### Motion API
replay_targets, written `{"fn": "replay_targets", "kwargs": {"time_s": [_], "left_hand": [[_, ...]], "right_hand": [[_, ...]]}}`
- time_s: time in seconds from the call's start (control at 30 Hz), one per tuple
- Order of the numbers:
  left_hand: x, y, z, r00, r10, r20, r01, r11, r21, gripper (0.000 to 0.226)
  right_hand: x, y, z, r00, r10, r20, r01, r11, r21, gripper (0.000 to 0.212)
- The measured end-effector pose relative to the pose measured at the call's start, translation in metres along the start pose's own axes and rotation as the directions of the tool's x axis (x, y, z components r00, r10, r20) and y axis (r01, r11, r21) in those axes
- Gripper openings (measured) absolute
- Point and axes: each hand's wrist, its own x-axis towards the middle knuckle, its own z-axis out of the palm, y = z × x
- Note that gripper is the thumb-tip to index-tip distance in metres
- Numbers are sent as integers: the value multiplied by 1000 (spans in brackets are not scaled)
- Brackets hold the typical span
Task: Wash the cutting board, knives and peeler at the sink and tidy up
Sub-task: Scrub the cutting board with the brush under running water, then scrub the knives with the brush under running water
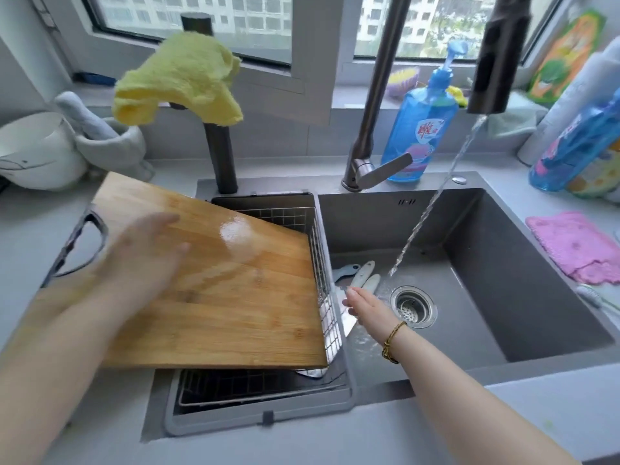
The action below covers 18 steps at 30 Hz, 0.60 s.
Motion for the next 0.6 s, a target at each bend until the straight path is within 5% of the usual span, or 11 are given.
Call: {"fn": "replay_targets", "kwargs": {"time_s": [0.27,0.47,0.6], "left_hand": [[-38,96,152,935,278,219,-272,961,-61,51],[-42,114,218,959,84,270,-174,928,330,64],[-41,114,218,979,-8,204,-72,921,382,64]], "right_hand": [[13,61,-101,991,129,-42,-135,961,-241,37],[59,87,-134,990,117,73,-65,863,-502,34],[101,92,-121,982,57,179,88,703,-705,43]]}}
